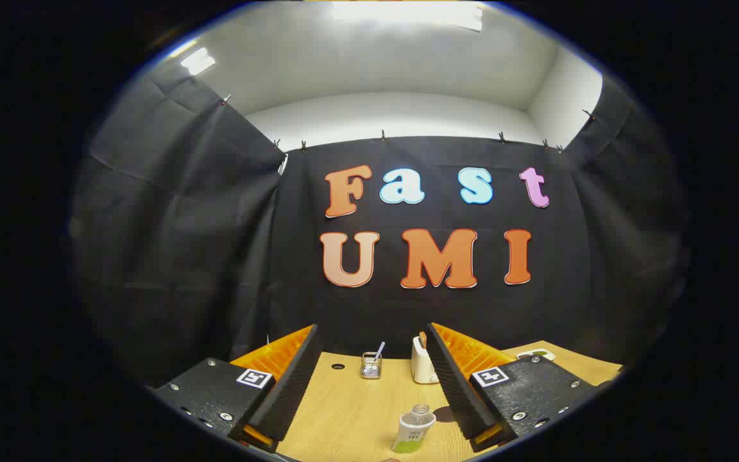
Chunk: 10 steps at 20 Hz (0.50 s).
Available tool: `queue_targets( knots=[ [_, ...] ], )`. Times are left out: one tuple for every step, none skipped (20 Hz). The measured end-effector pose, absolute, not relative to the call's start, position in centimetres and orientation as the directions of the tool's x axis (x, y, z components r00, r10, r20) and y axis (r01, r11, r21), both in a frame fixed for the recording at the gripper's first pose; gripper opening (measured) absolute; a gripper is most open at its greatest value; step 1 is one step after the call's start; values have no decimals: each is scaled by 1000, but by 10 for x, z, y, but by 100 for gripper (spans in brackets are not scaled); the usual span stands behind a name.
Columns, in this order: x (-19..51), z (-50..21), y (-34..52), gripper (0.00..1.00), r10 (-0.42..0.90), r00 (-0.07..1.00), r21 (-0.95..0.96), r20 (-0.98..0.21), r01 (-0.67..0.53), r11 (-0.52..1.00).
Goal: Take the bottle from table, then pour the juice into the cup, finally place the bottle on the coaster
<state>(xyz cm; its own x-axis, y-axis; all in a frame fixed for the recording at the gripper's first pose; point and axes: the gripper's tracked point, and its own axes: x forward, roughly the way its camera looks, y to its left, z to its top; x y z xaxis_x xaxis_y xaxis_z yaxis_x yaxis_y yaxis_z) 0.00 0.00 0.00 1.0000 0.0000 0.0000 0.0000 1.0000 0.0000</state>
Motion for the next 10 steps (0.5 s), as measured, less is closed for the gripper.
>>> queue_targets(
  knots=[
    [-1, -2, -2, 98, -4, 1000, 2, -7, 4, 1000],
    [-1, -3, -2, 97, -3, 1000, -8, -6, 3, 1000],
    [-2, 0, -2, 98, -2, 1000, -21, 1, 2, 1000],
    [-2, 3, -3, 97, 1, 1000, -32, 4, -1, 999],
    [-2, 3, -1, 97, 7, 1000, -33, 6, -7, 999],
    [-2, 2, 0, 97, 11, 1000, -27, 4, -11, 1000],
    [-2, 0, 0, 97, 9, 1000, -21, 3, -9, 1000],
    [-3, 0, -2, 98, 5, 1000, -20, 1, -5, 1000],
    [-4, -1, -2, 98, 5, 1000, -30, 0, -5, 1000],
    [-3, -2, -2, 97, 4, 1000, -40, -5, -4, 999]
  ],
)
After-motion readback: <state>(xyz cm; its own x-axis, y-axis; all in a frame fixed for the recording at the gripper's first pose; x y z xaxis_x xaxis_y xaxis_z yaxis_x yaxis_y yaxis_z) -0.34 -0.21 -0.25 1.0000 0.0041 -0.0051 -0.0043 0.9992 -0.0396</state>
